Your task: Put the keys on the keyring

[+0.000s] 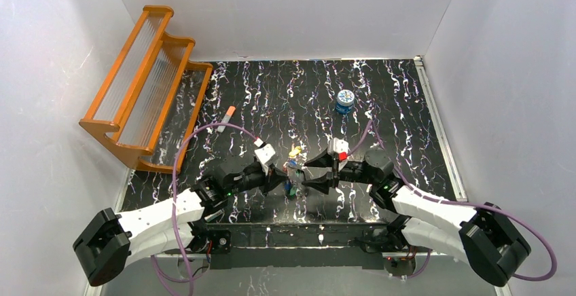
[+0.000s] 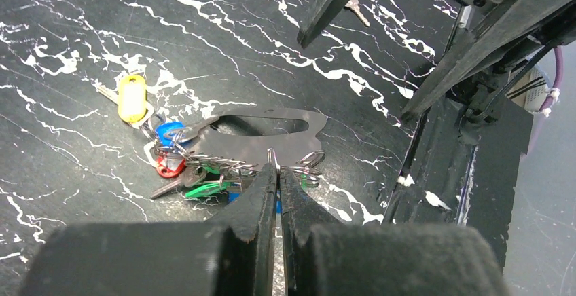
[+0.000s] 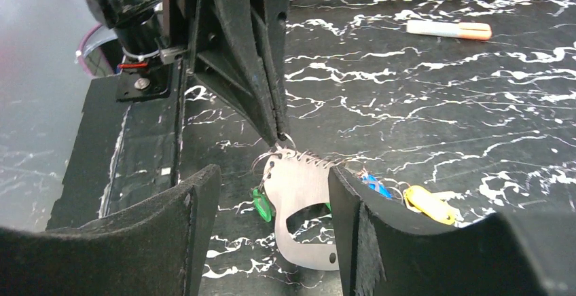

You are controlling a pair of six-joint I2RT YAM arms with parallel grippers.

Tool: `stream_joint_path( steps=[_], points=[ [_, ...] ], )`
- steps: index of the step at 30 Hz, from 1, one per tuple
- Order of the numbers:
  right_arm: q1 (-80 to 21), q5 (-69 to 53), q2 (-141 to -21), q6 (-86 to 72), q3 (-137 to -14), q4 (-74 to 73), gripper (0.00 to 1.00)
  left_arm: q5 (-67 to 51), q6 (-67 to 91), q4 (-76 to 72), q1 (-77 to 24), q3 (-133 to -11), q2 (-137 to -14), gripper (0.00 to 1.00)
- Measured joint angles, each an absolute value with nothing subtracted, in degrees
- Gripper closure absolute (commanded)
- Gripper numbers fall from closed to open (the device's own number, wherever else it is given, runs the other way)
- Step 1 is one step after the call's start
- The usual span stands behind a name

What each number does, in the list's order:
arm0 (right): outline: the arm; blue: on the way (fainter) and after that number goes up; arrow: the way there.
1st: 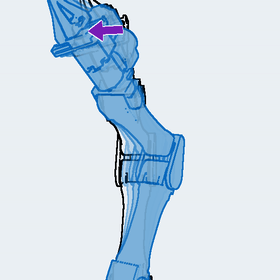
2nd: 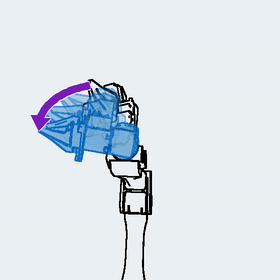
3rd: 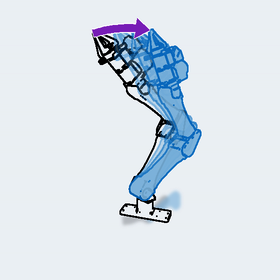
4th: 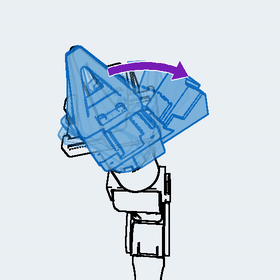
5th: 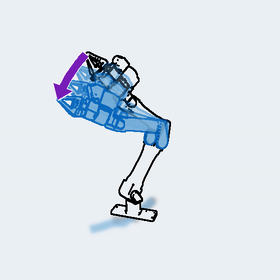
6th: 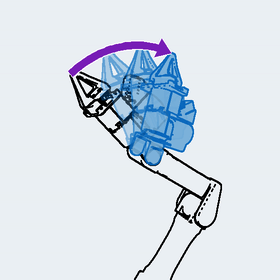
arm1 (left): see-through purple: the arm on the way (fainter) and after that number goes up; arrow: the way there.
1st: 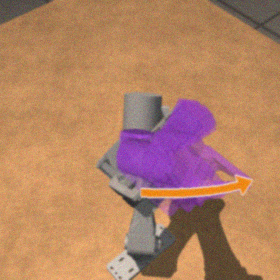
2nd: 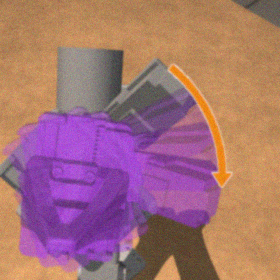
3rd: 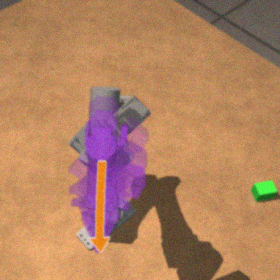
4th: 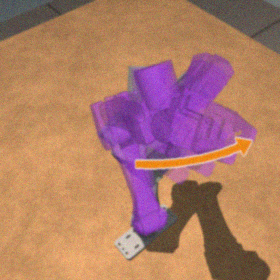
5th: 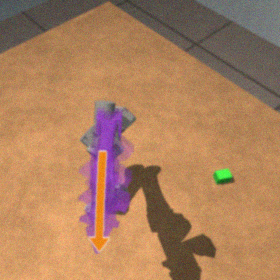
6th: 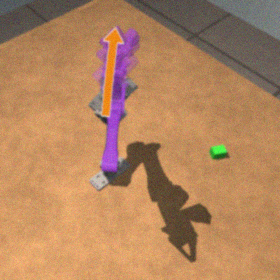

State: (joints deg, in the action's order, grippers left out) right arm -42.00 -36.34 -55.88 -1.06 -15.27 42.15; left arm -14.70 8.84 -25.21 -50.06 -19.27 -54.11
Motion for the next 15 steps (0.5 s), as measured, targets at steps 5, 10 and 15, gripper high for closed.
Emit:
stream_joint_path(
  steps=[5, 10, 15],
  points=[
    [-42.0, -41.3, -60.8, 0.7, -15.7, 44.1, 0.4, -16.2, 6.5, -25.1, -50.1, -19.1, -52.8, 1.0],
    [-42.0, -44.5, -64.5, 2.8, -17.8, 44.4, 0.47, -18.6, 5.0, -25.2, -50.1, -18.9, -52.5, 1.0],
    [-42.0, -46.5, -66.3, 4.5, -20.2, 45.1, 0.5, -20.0, 3.6, -25.1, -50.1, -18.3, -51.2, 1.0]
  ],
)
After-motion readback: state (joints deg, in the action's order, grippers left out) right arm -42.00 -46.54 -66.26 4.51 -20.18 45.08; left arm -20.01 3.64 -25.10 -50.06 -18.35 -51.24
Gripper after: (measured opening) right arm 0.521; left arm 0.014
